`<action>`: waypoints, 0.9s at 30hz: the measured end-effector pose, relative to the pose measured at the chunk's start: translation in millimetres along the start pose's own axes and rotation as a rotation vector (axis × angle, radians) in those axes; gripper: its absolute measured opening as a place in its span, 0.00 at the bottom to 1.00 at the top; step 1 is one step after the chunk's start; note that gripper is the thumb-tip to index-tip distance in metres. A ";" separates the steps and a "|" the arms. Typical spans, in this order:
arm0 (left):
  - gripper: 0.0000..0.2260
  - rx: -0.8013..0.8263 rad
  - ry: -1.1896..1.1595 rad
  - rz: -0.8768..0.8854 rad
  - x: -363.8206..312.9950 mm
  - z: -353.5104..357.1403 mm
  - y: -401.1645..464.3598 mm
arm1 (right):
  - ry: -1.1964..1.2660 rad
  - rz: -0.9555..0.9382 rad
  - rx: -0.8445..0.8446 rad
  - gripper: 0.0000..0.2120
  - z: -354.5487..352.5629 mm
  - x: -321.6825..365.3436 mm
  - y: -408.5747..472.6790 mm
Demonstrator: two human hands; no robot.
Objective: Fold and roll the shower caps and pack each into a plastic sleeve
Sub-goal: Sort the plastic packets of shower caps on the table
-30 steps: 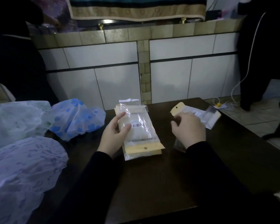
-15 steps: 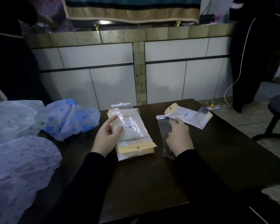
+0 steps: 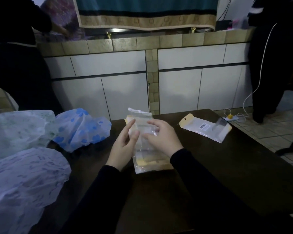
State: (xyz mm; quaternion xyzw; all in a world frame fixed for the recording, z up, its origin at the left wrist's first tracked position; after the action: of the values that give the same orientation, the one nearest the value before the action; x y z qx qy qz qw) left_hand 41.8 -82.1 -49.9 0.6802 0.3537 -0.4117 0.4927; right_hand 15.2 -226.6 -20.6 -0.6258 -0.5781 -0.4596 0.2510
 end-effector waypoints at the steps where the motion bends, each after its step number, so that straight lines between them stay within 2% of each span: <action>1: 0.23 0.011 -0.023 -0.005 0.9 -1.1 0.0 | -0.008 -0.003 0.016 0.23 4.1 -1.0 1.8; 5: 0.26 0.005 -0.194 -0.074 6.9 -6.2 2.0 | -0.066 -0.023 0.012 0.22 6.3 -8.2 8.3; 9: 0.21 0.013 0.007 -0.032 13.6 -5.3 7.6 | -0.139 -0.094 0.085 0.24 1.4 -16.3 15.0; 10: 0.20 0.003 0.033 -0.031 16.2 -4.7 9.5 | -0.164 -0.122 0.039 0.24 -5.3 -19.4 18.0; 13: 0.20 -0.006 0.056 -0.042 22.1 -3.2 14.7 | -0.321 -0.163 -0.269 0.24 -38.9 -36.5 30.8; 15: 0.20 0.006 0.048 -0.065 26.6 -2.9 18.1 | -0.571 -0.051 -0.343 0.21 -54.7 -56.6 39.4; 17: 0.20 0.014 0.053 -0.090 29.9 -3.1 20.1 | -0.855 0.155 -0.267 0.18 -61.0 -81.5 47.4; 19: 0.20 0.020 0.045 -0.102 32.9 -3.8 22.3 | -0.977 0.349 -0.188 0.16 -64.5 -99.3 50.1; 21: 0.19 0.033 0.052 -0.114 35.7 -5.4 23.6 | -0.982 0.444 -0.146 0.16 -65.8 -104.6 50.2; 24: 0.20 0.039 0.050 -0.119 39.0 -8.3 23.9 | -0.901 0.347 -0.118 0.15 -53.8 -95.5 49.6; 27: 0.19 0.046 0.050 -0.123 41.3 -10.4 24.1 | -0.771 0.106 -0.173 0.14 -46.2 -66.6 45.0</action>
State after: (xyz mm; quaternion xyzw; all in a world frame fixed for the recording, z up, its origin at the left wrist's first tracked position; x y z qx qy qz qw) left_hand 82.3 -75.3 -76.4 0.6783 0.3974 -0.4323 0.4417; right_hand 51.1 -307.7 -47.6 -0.8002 -0.5559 -0.2246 -0.0145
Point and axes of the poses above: each hand's wrist, its own y-axis towards the middle knuckle, its own z-axis out of the palm, x = y × z, the point moved 4 cm from there along y, towards the middle knuckle, and after that the axes turned 4 degrees about z, right-handed, at the moved point
